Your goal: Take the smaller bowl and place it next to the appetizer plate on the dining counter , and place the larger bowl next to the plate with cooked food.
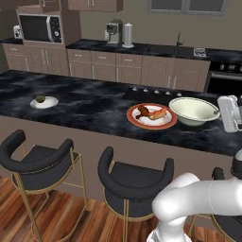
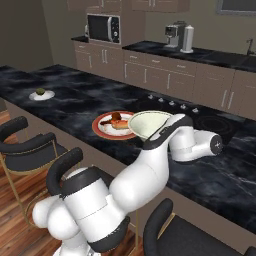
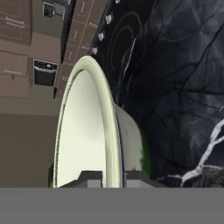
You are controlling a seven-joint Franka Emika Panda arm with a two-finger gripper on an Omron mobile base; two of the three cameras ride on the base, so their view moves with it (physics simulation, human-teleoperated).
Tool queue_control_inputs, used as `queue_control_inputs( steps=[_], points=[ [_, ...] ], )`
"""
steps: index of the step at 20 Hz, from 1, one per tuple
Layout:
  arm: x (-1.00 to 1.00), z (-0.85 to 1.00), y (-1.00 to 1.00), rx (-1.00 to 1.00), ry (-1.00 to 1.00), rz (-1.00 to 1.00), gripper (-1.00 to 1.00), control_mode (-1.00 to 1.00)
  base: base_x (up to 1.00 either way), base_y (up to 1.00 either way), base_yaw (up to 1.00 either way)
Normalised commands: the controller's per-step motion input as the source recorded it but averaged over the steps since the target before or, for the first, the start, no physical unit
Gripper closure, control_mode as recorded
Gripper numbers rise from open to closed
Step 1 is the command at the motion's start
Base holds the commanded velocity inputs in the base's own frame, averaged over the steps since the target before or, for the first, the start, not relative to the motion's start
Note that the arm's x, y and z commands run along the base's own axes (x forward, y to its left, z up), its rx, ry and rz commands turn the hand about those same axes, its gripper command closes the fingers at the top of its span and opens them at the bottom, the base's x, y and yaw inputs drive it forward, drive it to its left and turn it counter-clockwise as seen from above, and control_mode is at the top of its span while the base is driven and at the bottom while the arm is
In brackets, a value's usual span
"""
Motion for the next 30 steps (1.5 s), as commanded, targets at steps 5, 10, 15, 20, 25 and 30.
queue_control_inputs(
  steps=[5,10,15,20,25,30],
  points=[
    [0.03,0.00,0.00,0.00,0.00,0.00,-1.00,-1.00,0.00,0.00,0.00],
    [0.00,0.10,-0.02,0.00,0.00,0.00,-1.00,-1.00,0.00,0.00,0.00],
    [-0.26,0.35,-0.03,0.00,-0.03,0.00,-1.00,-1.00,0.00,0.00,0.00],
    [-0.83,0.23,0.11,0.00,0.03,0.00,-1.00,-1.00,0.00,0.00,0.00],
    [-1.00,0.06,0.70,-0.01,0.00,0.00,-1.00,-1.00,0.00,0.00,0.00],
    [-1.00,0.30,1.00,-0.10,-0.02,0.00,-1.00,-1.00,0.00,0.00,0.00]
  ],
)
